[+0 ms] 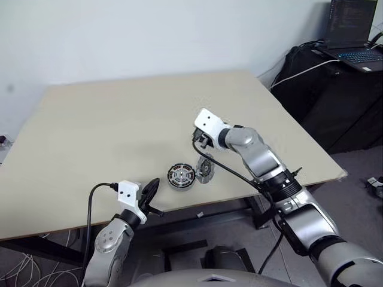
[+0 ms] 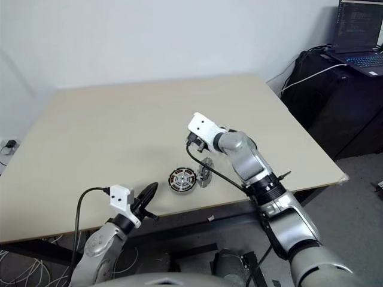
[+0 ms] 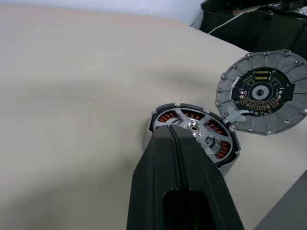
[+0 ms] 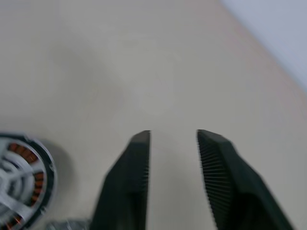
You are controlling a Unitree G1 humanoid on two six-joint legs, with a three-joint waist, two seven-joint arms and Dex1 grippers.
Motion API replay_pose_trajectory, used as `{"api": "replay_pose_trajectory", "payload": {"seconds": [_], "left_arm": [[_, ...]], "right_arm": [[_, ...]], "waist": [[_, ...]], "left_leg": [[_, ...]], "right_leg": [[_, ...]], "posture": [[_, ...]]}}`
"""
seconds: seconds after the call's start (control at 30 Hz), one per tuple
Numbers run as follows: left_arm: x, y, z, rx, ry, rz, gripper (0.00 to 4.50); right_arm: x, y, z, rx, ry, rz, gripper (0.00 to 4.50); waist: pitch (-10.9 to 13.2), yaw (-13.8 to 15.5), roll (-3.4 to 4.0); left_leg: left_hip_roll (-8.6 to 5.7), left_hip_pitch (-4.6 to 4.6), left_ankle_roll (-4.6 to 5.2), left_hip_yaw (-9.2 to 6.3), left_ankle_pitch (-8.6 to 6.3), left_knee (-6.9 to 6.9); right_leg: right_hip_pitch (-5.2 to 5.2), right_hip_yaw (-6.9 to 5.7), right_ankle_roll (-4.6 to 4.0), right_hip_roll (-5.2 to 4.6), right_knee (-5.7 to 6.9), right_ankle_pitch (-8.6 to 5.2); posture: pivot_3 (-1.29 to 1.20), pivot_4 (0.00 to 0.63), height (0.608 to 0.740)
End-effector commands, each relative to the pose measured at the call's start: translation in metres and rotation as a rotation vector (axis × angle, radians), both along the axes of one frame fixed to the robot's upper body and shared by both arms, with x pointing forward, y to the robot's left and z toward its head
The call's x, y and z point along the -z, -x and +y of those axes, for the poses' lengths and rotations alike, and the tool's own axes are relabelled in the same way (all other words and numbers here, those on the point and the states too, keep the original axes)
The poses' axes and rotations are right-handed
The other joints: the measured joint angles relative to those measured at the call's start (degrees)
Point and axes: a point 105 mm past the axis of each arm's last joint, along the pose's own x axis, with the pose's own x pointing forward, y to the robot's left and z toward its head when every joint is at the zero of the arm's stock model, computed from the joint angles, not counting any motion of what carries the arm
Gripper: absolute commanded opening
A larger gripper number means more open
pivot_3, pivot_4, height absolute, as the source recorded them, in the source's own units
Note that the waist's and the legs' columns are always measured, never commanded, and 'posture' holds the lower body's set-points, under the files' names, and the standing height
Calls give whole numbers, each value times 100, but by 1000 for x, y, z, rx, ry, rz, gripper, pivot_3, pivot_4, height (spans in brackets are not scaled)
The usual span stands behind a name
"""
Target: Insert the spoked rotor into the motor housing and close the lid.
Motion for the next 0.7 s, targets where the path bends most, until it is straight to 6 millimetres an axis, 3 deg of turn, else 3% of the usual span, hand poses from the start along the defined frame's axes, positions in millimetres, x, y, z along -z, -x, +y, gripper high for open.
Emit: {"api": "replay_pose_trajectory", "payload": {"seconds": [0.03, 0.07, 0.27, 0.37, 0.53, 0.7], "left_arm": [[-7, -4, 0, 13, 2, -28, 0], [-7, -4, 1, 15, 1, -26, 0], [-6, -6, -1, 35, 1, -22, 0], [-7, -6, -1, 38, 1, -24, 0], [-7, -6, 0, 41, -1, -18, 0], [-6, -7, 1, 40, -3, -15, 0]], "right_arm": [[-11, 6, -23, 43, 17, -71, 319], [-8, 9, -30, 61, 18, -61, 16], [13, 32, -65, 152, 51, 29, 16], [25, 49, -73, 172, 57, 89, 16], [42, 80, -63, 135, 17, 206, 16], [52, 98, -42, 129, -76, 263, 16]], "waist": [[3, 33, -4], [3, 50, -4], [11, 80, -8], [14, 83, -13], [22, 83, -24], [29, 82, -34]], "left_leg": [[-1, 0, 0, -1, 0, 0], [-1, 0, 0, -1, -1, 0], [-5, 2, -3, -3, -4, 2], [-4, 4, -24, -6, -16, 2], [-4, 4, -24, -9, -16, 2], [-3, 10, -27, -12, -18, 4]], "right_leg": [[-2, -1, 0, -2, -1, 0], [-5, -2, 0, -4, -4, 0], [-11, -5, 2, -12, -7, 0], [-10, -8, 1, -11, -8, -1], [-9, -9, 1, -10, -7, -2], [-6, -11, 2, -12, -7, -2]], "posture": [[0, 0, 740], [0, 0, 740], [0, 0, 740], [0, 0, 740], [0, 0, 740], [0, 0, 740]]}}
